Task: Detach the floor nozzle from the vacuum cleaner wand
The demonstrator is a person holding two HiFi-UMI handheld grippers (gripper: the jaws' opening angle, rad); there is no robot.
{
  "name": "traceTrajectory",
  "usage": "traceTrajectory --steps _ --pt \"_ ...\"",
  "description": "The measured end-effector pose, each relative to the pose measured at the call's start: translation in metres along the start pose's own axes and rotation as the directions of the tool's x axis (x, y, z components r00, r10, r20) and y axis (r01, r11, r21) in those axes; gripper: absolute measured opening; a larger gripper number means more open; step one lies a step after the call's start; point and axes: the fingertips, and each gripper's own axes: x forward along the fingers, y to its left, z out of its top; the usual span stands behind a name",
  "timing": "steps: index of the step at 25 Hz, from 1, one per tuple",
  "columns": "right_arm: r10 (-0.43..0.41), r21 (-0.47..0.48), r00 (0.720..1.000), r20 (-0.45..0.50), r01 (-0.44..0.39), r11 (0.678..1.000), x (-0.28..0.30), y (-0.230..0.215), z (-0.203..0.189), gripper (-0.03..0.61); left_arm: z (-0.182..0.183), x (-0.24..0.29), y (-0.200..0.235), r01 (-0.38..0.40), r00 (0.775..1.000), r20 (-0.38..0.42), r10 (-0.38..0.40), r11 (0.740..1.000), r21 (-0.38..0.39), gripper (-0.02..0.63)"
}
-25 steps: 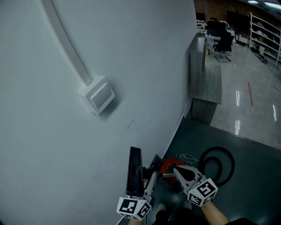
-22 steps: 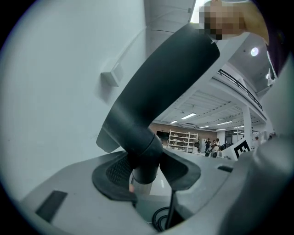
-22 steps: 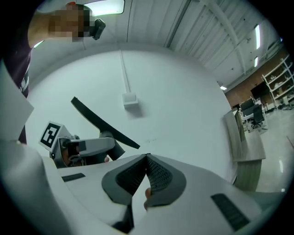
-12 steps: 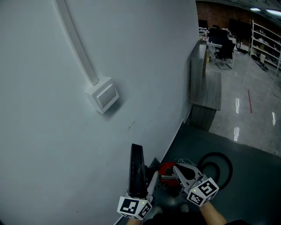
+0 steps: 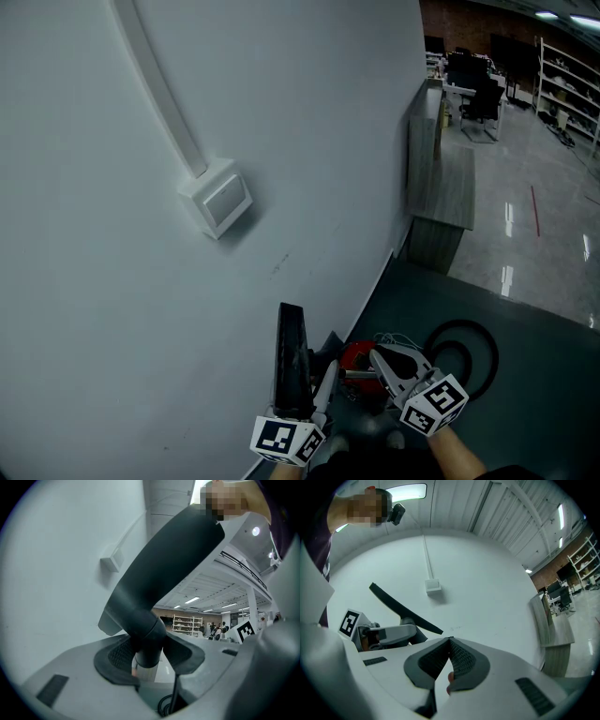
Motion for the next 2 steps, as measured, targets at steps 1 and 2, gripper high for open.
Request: traceTrajectory --steps 1,2 --pt "0.001 0.001 1.0 0.001 -0.001 1.0 -0.0002 -0.0005 0.0003 0.017 -0.0001 0.0004 -0.0004 -0.001 1.0 0.0 0.001 1.0 0.0 0.181" --pt "0.002 0.001 1.0 0.001 -0.002 1.0 -0.0004 -0.0011 0.0006 0.017 -0.0002 0.0009 -0.0009 -0.001 1.0 0.0 0.001 1.0 0.0 0.181"
